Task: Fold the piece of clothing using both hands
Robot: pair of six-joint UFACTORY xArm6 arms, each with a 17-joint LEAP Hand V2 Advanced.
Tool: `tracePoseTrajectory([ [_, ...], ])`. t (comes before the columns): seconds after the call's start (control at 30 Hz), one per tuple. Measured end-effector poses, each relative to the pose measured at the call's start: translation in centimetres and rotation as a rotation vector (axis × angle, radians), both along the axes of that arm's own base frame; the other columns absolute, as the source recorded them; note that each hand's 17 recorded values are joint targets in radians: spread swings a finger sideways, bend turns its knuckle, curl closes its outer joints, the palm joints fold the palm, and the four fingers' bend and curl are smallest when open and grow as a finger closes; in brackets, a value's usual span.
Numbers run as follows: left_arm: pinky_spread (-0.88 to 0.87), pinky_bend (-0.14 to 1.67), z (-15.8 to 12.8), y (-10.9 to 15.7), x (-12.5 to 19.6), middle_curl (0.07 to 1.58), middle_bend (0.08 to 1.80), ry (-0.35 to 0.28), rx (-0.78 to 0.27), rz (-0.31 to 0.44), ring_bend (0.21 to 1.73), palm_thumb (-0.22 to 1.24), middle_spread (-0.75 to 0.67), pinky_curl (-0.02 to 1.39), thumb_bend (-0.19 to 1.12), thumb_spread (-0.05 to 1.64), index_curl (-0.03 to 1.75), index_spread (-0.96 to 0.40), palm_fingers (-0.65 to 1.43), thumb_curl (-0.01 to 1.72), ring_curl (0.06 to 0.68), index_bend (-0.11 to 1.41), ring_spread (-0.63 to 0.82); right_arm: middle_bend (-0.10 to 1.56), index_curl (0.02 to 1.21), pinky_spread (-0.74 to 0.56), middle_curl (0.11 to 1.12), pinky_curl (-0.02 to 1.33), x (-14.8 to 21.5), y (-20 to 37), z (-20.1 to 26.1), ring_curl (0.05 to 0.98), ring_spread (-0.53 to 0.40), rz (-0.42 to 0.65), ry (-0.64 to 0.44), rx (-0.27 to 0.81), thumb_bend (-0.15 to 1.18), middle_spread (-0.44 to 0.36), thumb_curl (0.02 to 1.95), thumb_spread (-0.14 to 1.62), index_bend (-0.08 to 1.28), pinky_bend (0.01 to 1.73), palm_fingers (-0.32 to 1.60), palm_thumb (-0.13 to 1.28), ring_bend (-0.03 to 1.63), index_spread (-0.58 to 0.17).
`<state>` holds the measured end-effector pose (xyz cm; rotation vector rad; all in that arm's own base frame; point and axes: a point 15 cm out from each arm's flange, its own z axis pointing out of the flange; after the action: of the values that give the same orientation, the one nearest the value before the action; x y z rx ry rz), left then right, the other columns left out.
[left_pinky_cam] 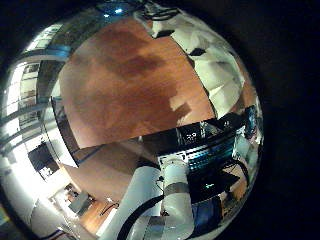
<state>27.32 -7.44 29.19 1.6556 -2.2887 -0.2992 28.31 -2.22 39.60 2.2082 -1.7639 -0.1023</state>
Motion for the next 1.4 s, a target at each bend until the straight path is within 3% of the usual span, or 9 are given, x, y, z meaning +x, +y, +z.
tracePoseTrajectory([
  [0.4, 0.4, 0.35, -7.5, -8.1, 0.7, 0.31, 0.17, -0.104, -0.03, -0.233, 0.66, 0.26, 0.26, 0.36, -0.03, 1.11, 0.36, 0.01, 0.1, 0.3, 0.215, 0.16, 0.36, 0.22, 0.29, 0.3, 0.36, 0.14, 0.2, -0.8, -1.4, 0.208, 0.029, -0.041, 0.059, -0.003, -0.01, -0.085, 0.25, 1.33, 0.16, 0.64, 0.22, 0.44, 0.63, -0.383],
  [0.53, 0.41, 0.37, -11.0, -9.8, 0.0, 0.3, 0.18, -0.101, -0.025, -0.29, 0.67, 0.24, 0.29, 0.36, -0.03, 1.08, 0.35, 0.02, 0.06, 0.3, 0.218, 0.16, 0.38, 0.23, 0.29, 0.3, 0.36, 0.15, 0.2, -1.3, -1.7, 0.209, 0.03, -0.059, 0.069, -0.003, -0.01, -0.067, 0.25, 1.33, 0.16, 0.63, 0.22, 0.45, 0.63, -0.382],
  [0.77, 0.44, 0.4, -15.1, -10.2, -1.4, 0.3, 0.19, -0.026, 0.013, -0.332, 0.67, 0.21, 0.33, 0.36, -0.03, 1.02, 0.33, 0.05, 0.02, 0.3, 0.218, 0.16, 0.43, 0.23, 0.29, 0.32, 0.36, 0.16, 0.2, -1.6, -1.6, 0.212, 0.025, -0.07, 0.066, -0.002, -0.01, -0.058, 0.25, 1.34, 0.16, 0.62, 0.22, 0.46, 0.62, -0.382],
  [1.13, 0.42, 0.3, -16.6, -10.0, -1.6, 0.34, 0.25, -0.035, 0.086, -0.345, 0.63, 0.24, 0.23, 0.33, -0.03, 0.96, 0.34, 0.06, 0.17, 0.31, 0.199, 0.2, 0.42, 0.23, 0.29, 0.33, 0.36, 0.16, 0.1, -1.6, -1.6, 0.214, 0.031, -0.071, 0.067, -0.001, -0.01, -0.044, 0.24, 1.34, 0.16, 0.6, 0.23, 0.46, 0.62, -0.381],
  [1.27, 0.29, 0.17, -16.7, -9.0, -1.1, 0.42, 0.5, -0.057, 0.149, -0.344, 0.63, 0.35, 0.02, 0.28, 0.0, 0.98, 0.38, -0.03, 0.49, 0.33, 0.185, 0.26, 0.19, 0.23, 0.29, 0.33, 0.36, 0.17, -0.2, -1.5, -1.6, 0.213, 0.032, -0.074, 0.078, -0.002, -0.01, -0.043, 0.24, 1.34, 0.16, 0.6, 0.23, 0.46, 0.62, -0.38],
  [1.37, 0.11, 0.23, -16.6, -8.3, -0.5, 0.47, 0.62, -0.077, 0.182, -0.325, 0.71, 0.44, -0.1, 0.29, 0.02, 1.0, 0.42, -0.11, 0.71, 0.34, 0.201, 0.28, -0.02, 0.23, 0.29, 0.33, 0.36, 0.17, -0.4, -1.4, -1.5, 0.213, 0.034, -0.074, 0.084, -0.001, -0.01, -0.042, 0.24, 1.34, 0.16, 0.6, 0.23, 0.46, 0.62, -0.38],
  [1.4, -0.02, 0.29, -16.5, -8.2, -0.3, 0.51, 0.68, -0.082, 0.187, -0.318, 0.79, 0.5, -0.16, 0.3, 0.03, 1.01, 0.44, -0.15, 0.85, 0.35, 0.234, 0.28, -0.15, 0.23, 0.29, 0.33, 0.36, 0.17, -0.4, -1.4, -1.5, 0.213, 0.034, -0.074, 0.083, -0.001, -0.01, -0.042, 0.24, 1.34, 0.16, 0.59, 0.23, 0.46, 0.62, -0.38],
])
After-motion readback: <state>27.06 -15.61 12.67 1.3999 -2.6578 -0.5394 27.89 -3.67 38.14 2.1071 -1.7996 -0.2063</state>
